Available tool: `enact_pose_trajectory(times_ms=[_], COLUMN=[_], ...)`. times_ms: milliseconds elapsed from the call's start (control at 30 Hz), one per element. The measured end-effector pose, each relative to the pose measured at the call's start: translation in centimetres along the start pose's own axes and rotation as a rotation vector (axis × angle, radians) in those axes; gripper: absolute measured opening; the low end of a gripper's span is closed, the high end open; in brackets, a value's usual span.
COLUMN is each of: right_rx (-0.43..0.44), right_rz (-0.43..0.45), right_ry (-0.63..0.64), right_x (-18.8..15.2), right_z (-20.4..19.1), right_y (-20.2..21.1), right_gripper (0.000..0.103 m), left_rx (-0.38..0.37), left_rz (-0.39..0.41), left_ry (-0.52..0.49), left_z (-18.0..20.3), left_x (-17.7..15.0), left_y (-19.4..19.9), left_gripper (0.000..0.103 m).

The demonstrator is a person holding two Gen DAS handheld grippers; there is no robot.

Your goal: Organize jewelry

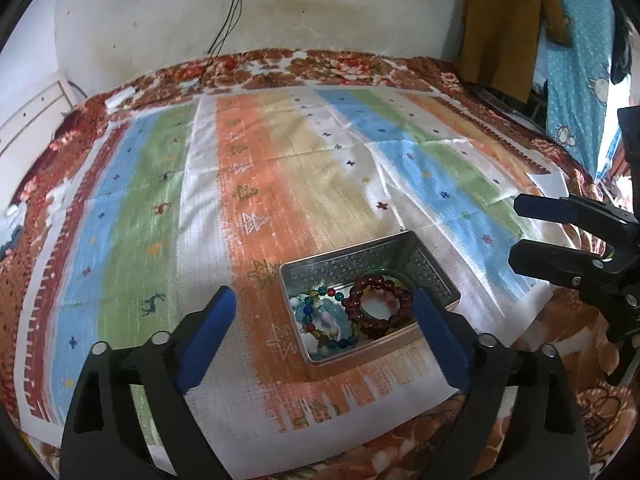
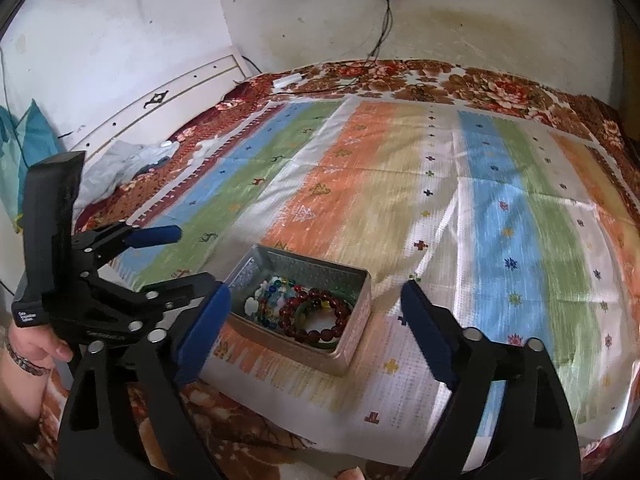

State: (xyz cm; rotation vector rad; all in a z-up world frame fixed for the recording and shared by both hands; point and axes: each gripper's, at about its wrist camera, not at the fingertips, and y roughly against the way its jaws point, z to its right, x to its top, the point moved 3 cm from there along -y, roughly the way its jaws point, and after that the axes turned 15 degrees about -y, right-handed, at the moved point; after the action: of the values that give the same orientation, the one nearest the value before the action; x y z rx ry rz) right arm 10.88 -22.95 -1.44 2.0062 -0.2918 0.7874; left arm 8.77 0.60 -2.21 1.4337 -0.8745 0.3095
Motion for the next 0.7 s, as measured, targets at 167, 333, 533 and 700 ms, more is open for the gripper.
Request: enact_pose_trajectory(times_ms=[167, 333, 533, 700], right_rx=[-0.003, -0.001, 0.005, 0.014], right_rz=[0.023, 0.021, 0.01, 0.01], right_ry=[-0.01, -0.018, -0.027, -0.046], right_x=[-0.2, -0.6, -0.9, -0.9], right_z=[0.3, 0.5, 0.8, 1.1], right_y=[0.4, 0.5, 0.2, 0.2], right_gripper=[0.096, 0.099, 0.099, 0.099], left_rx=[0.038, 0.067, 0.09, 0.117], left_rz=[0.036, 0.044, 0.065, 0.063], left_ry=[-0.028, -0.053, -0.053, -0.05], left_z=[0.5, 0.9, 1.2, 1.4], left_x=[0.1, -0.2, -0.2, -0.2], left_y=[0.7, 1.0, 1.4, 1.6], left_gripper=[0.097, 0.097, 0.097, 0.097])
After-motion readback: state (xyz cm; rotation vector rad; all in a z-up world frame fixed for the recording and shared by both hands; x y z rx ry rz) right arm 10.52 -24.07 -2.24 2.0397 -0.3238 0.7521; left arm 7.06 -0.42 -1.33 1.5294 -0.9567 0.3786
